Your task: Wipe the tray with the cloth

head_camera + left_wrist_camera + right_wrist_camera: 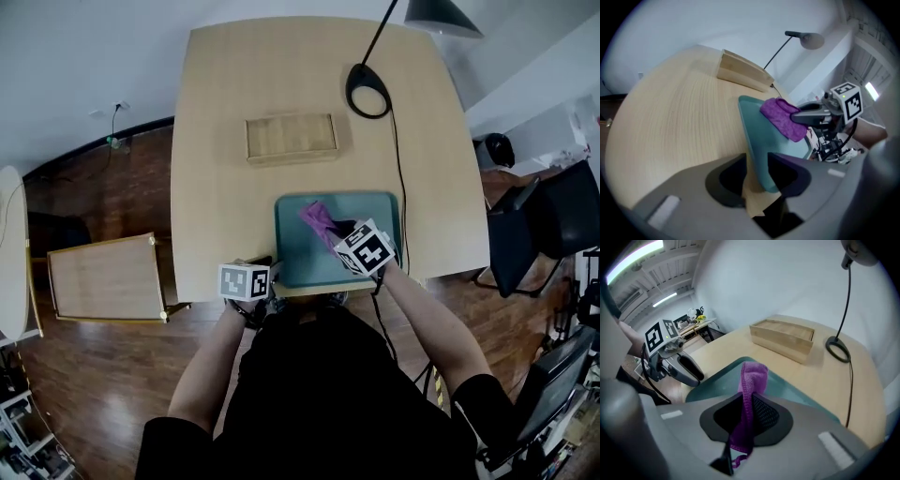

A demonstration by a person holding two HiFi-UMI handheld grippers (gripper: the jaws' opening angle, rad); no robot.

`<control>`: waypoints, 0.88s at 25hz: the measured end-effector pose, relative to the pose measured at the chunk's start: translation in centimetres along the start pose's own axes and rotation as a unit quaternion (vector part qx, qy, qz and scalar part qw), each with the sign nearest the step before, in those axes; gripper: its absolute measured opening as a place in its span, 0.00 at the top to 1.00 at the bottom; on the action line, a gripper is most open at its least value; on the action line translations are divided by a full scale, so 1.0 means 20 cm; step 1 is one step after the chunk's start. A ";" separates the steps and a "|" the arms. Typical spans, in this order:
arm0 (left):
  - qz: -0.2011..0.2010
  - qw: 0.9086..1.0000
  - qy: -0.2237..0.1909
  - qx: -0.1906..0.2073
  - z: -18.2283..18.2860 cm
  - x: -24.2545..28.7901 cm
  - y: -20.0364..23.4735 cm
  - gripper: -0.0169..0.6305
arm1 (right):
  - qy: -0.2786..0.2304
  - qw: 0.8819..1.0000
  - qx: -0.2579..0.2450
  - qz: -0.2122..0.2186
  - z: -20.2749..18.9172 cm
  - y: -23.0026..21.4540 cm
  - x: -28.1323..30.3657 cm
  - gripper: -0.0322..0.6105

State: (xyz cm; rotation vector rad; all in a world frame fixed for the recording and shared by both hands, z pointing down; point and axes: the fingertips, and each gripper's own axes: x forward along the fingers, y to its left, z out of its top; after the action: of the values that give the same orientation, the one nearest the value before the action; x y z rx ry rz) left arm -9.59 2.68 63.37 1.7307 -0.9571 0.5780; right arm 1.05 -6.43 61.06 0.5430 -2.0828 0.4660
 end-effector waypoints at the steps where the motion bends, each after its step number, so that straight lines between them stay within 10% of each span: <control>1: 0.006 1.000 -0.005 -0.005 0.04 -0.01 0.02 0.73 | 0.002 1.000 -0.017 -0.006 0.04 -0.05 0.01 0.87; 11: 0.031 0.997 0.053 0.037 0.10 0.10 0.06 0.79 | 0.055 0.972 -0.226 -0.010 0.35 -0.05 0.27 0.87; 22: 0.039 0.998 0.045 0.013 0.10 0.09 0.06 0.87 | 0.053 0.978 -0.204 -0.005 0.37 -0.02 0.34 0.87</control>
State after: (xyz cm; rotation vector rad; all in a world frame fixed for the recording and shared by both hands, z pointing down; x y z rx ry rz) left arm -9.71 0.03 64.78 1.6818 -0.9608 0.7164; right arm -7.14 -11.92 63.09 0.2788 -1.9975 0.0518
